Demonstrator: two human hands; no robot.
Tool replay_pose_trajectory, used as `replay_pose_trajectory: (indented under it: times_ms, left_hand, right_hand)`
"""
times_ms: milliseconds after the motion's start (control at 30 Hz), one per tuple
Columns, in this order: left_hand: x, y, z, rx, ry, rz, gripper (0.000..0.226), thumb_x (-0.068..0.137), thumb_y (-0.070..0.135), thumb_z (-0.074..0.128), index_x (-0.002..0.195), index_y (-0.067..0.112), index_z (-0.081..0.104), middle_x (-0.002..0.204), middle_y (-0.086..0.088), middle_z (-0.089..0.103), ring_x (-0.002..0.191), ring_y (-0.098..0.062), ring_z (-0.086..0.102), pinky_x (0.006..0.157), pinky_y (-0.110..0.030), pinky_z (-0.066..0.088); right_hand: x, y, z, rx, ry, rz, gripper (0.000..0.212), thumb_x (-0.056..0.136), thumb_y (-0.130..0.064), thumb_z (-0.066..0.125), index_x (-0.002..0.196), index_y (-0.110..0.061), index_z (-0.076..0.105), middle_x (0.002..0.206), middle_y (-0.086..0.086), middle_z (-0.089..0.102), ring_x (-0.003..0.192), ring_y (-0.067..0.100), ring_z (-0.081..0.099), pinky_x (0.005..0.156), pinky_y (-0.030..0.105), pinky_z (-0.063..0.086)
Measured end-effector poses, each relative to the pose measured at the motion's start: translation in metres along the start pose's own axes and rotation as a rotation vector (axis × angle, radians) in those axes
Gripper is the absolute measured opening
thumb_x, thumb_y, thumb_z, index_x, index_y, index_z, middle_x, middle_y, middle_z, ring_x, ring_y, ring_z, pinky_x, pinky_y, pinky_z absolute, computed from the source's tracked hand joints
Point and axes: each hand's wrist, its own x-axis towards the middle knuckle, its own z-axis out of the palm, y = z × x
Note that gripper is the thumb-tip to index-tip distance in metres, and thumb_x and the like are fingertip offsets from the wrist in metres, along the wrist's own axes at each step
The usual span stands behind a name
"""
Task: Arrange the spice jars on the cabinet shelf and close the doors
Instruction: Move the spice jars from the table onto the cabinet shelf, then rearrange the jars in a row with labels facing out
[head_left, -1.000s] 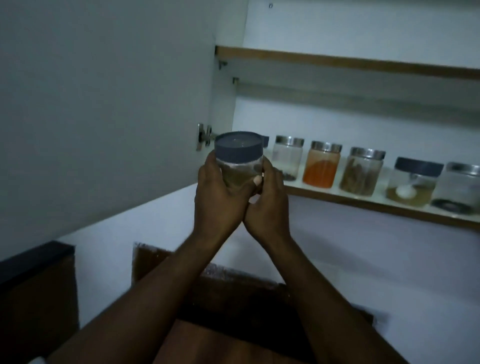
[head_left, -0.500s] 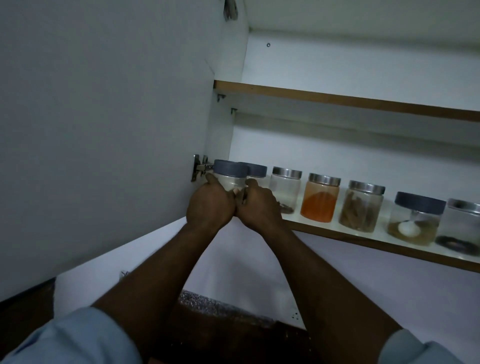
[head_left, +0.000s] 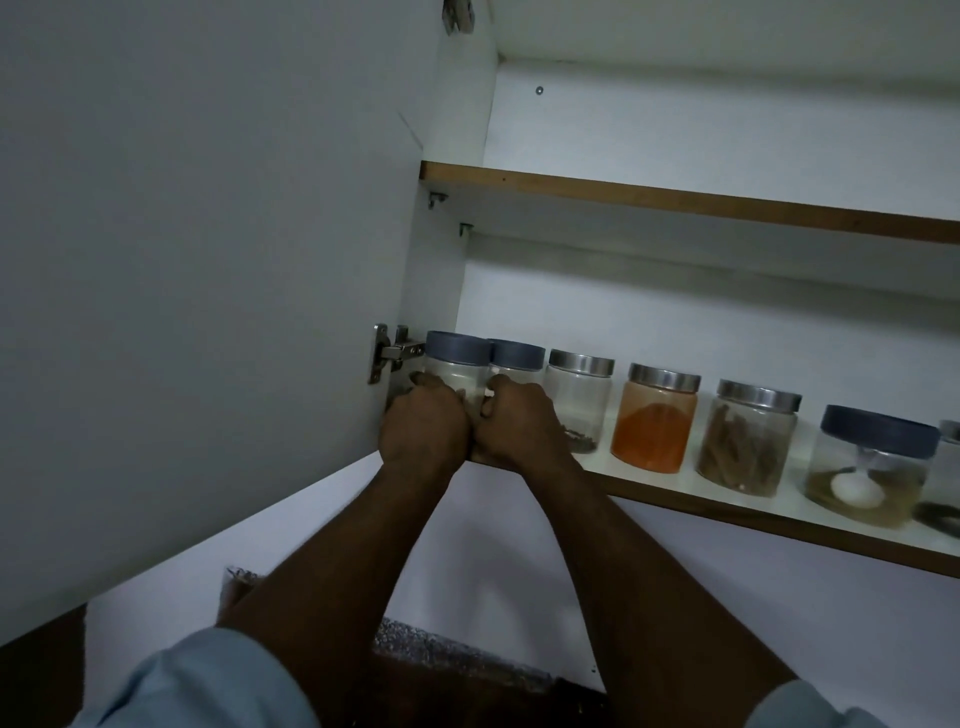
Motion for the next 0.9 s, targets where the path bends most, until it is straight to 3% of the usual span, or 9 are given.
replay_pose_trajectory:
  times_ms: [133,300,433,533,667,733,900]
  left_hand:
    - [-0.002,-0.003,0.003,-0.013,0.025,0.02,0.032,0.096,0.013,0.055,0.123,-0.003,0.056,0.111,-0.014,0.07,0.096,-0.027,0.071,0.075,-0.033,0.054]
    - [-0.03,-0.007,0.011,-0.121,0.173,0.092,0.045,0.094,0.02,0.059,0.132,-0.003,0.051,0.109,-0.018,0.067,0.094,-0.032,0.065,0.079,-0.039,0.053]
    - [-0.042,-0.008,0.009,-0.056,0.247,0.159,0.038,0.093,0.027,0.059,0.122,0.002,0.06,0.112,-0.02,0.063,0.094,-0.035,0.062,0.074,-0.043,0.052]
    - [-0.051,0.001,0.004,-0.046,0.23,0.273,0.027,0.09,0.026,0.055,0.104,0.008,0.069,0.099,-0.014,0.07,0.092,-0.032,0.062,0.07,-0.038,0.048]
    - [-0.066,0.035,0.0,-0.267,0.178,0.507,0.02,0.089,0.019,0.059,0.099,0.009,0.072,0.096,-0.011,0.071,0.088,-0.029,0.063,0.071,-0.036,0.05]
    - [-0.075,0.061,0.0,-0.285,0.127,0.602,0.023,0.093,0.024,0.055,0.101,0.012,0.073,0.094,-0.008,0.071,0.087,-0.027,0.063,0.074,-0.038,0.052]
    - [-0.108,0.148,0.001,-0.269,-0.009,0.817,0.024,0.094,0.03,0.055,0.102,0.017,0.073,0.092,-0.003,0.068,0.081,-0.022,0.063,0.063,-0.032,0.045]
  right_hand:
    - [-0.002,0.002,0.001,0.032,0.042,-0.018,0.031,0.09,-0.031,0.069,0.111,-0.009,0.069,0.101,0.011,0.074,0.092,0.028,0.069,0.081,0.031,0.054]
    - [-0.013,-0.002,-0.003,-0.022,0.079,-0.041,0.036,0.092,-0.041,0.067,0.11,-0.01,0.068,0.096,0.009,0.073,0.086,0.025,0.069,0.072,0.029,0.052]
    - [-0.041,-0.001,-0.013,-0.109,0.089,-0.08,0.031,0.1,-0.035,0.055,0.116,-0.013,0.069,0.102,0.011,0.074,0.092,0.028,0.069,0.075,0.03,0.051]
    - [-0.077,0.006,-0.023,-0.099,0.13,-0.158,0.033,0.101,-0.026,0.053,0.129,-0.016,0.067,0.115,0.009,0.074,0.107,0.028,0.066,0.087,0.036,0.051]
    - [-0.12,0.035,-0.048,-0.073,0.1,-0.126,0.038,0.094,-0.013,0.058,0.132,-0.019,0.062,0.126,0.002,0.069,0.124,0.023,0.053,0.097,0.037,0.05]
    - [-0.139,0.056,-0.073,-0.106,0.105,-0.063,0.045,0.095,-0.018,0.059,0.14,-0.024,0.056,0.127,0.0,0.068,0.124,0.021,0.05,0.098,0.039,0.05]
    - [-0.185,0.123,-0.146,-0.196,0.074,0.039,0.043,0.094,-0.025,0.063,0.136,-0.025,0.057,0.124,0.001,0.07,0.121,0.025,0.059,0.097,0.045,0.051]
